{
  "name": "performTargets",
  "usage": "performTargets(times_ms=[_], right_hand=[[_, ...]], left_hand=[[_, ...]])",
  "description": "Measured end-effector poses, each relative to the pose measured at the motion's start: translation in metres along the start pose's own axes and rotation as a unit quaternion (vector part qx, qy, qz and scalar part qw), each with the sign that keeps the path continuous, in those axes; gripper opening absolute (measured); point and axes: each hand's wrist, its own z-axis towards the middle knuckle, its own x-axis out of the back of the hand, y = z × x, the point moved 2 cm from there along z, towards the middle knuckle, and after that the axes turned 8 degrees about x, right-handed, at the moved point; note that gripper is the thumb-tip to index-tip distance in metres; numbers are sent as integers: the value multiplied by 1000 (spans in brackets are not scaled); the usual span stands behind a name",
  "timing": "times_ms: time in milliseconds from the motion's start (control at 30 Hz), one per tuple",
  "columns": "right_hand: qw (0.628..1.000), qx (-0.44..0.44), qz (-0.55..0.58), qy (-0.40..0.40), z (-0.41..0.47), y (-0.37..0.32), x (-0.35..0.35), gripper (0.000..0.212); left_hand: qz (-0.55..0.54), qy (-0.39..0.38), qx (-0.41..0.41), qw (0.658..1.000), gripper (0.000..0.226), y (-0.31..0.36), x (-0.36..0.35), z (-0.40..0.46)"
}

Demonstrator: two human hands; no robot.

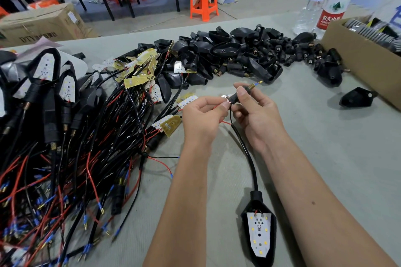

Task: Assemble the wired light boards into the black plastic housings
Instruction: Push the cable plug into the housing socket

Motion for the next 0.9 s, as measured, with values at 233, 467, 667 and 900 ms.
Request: performTargets(times_ms=[233, 467, 667, 900], right_hand=[[1000, -3, 25, 6, 1, -1, 1, 15], [999, 0, 37, 28, 2, 0, 2, 13], [1000, 13, 24, 8, 0, 0, 2, 16], [1000, -1, 15, 11, 0, 1, 1, 15]], left_hand=[[-3, -6, 1, 1000, 25, 0, 0, -4], [-8, -11, 21, 1000, 13, 1, 2, 4], [-33, 28, 36, 998, 4, -7, 1, 3], [6, 18, 7, 1000, 11, -5, -7, 1]])
